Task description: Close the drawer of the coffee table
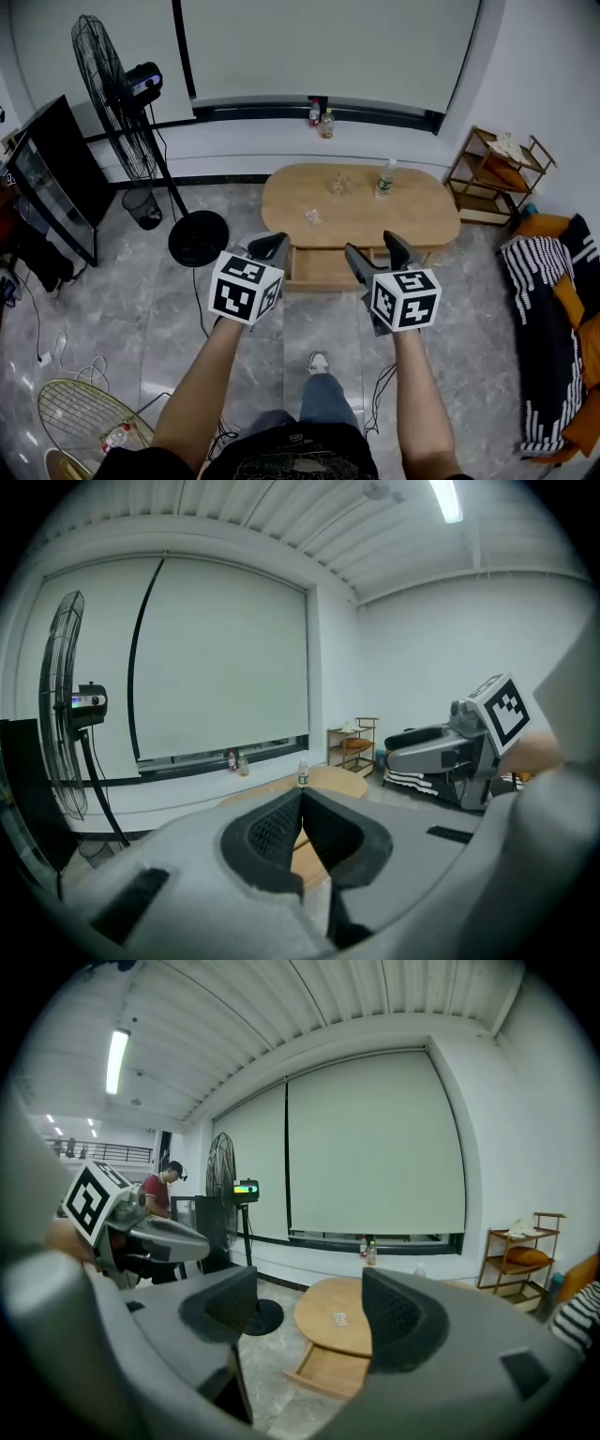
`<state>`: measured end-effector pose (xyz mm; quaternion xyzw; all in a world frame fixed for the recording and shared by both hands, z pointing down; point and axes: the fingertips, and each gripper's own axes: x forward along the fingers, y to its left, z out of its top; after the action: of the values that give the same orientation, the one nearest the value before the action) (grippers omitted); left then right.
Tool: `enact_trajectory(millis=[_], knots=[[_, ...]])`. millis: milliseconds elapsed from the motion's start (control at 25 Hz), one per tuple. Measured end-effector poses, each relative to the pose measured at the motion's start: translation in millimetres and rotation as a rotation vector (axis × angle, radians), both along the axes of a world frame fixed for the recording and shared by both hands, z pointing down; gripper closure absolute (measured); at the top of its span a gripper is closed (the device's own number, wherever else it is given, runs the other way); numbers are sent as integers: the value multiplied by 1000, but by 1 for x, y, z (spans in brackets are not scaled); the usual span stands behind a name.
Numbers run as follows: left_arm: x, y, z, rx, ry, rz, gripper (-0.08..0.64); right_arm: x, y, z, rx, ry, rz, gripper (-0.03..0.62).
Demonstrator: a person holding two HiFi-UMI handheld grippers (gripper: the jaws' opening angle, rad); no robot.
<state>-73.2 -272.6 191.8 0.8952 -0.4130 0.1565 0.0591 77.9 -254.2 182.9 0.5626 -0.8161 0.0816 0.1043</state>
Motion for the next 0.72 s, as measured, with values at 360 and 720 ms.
enact_trajectory(millis=[360, 720], knots=[[18, -56, 85, -1, 15, 5, 551, 8, -60, 83, -11, 1, -4, 255], [39, -113, 196, 29, 4, 0, 551, 20, -125, 181, 30, 32, -30, 256]])
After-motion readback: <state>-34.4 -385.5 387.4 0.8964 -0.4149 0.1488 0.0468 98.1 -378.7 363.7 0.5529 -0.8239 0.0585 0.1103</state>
